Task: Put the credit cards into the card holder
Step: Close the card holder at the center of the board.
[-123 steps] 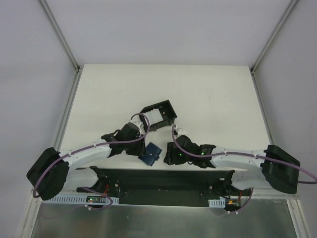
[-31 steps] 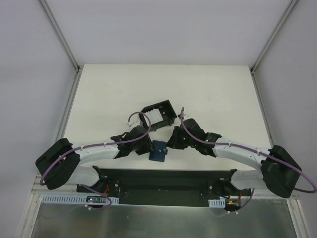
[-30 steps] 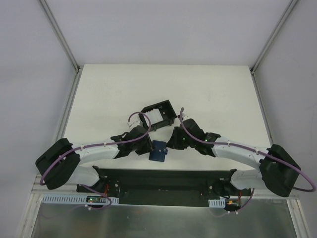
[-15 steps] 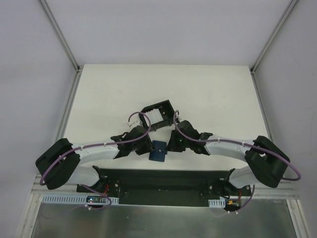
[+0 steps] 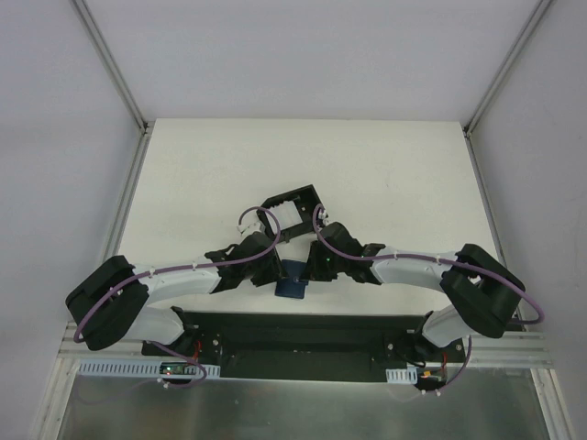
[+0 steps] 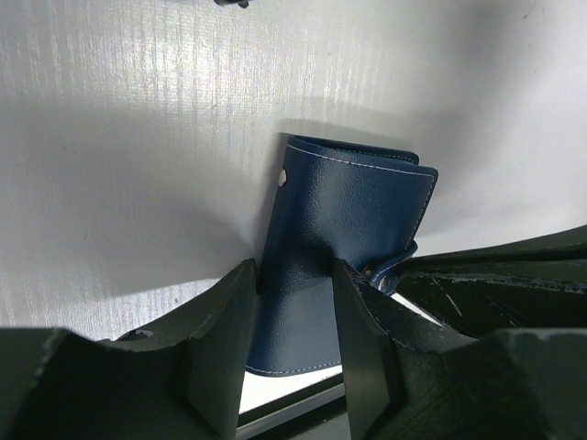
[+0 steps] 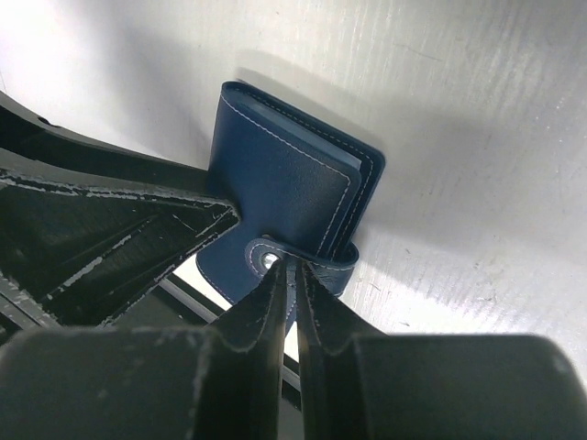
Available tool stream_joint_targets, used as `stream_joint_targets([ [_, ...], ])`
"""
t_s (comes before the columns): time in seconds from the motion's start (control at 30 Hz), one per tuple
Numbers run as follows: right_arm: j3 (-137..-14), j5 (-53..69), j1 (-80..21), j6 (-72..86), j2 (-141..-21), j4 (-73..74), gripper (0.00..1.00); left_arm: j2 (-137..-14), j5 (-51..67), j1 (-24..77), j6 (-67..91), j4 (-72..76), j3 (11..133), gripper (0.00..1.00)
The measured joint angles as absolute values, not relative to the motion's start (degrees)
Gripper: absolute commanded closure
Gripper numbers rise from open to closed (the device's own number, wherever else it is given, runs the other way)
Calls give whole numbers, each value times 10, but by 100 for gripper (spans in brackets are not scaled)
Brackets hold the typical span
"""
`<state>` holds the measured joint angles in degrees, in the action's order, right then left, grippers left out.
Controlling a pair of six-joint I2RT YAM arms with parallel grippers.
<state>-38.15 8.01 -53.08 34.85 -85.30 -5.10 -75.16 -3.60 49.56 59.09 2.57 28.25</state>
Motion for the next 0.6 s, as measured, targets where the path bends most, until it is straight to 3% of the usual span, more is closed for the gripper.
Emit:
stream_joint_targets([
  [0.27, -390, 82, -531, 349, -862, -53, 88, -752, -35, 495, 589, 26, 282, 61],
  [0.6, -397, 82, -538, 349, -868, -53, 88, -750, -29, 496, 577, 31, 277, 74],
])
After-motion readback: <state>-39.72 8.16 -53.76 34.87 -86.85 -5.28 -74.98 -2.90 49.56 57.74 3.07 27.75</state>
